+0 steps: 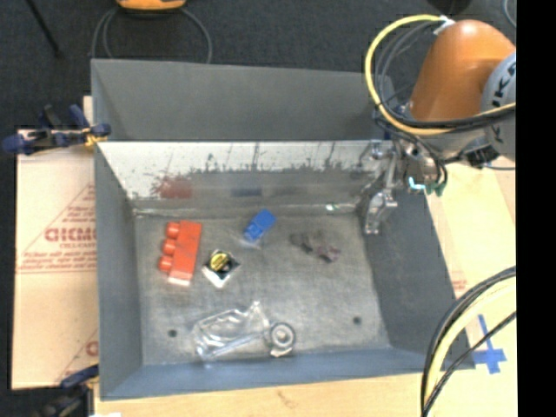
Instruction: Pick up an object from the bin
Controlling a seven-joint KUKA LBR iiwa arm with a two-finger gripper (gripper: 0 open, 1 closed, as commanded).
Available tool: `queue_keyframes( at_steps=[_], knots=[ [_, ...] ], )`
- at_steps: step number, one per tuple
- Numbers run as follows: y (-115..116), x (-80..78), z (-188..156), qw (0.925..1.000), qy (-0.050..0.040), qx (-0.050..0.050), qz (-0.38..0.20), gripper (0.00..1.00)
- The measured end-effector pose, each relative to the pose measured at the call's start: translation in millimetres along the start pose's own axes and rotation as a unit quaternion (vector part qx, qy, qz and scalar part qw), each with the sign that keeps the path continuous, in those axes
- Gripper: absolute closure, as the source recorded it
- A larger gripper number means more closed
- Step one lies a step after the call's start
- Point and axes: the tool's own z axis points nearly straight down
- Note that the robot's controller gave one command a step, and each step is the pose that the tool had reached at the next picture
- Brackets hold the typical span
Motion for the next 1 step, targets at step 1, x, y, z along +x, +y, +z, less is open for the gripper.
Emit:
queue_keyframes(
  at_steps=[1],
  knots=[
    [26.6, 17.7, 126.3, 0.9898, -0.0061, -0.001, 0.142, 0.0]
  ],
)
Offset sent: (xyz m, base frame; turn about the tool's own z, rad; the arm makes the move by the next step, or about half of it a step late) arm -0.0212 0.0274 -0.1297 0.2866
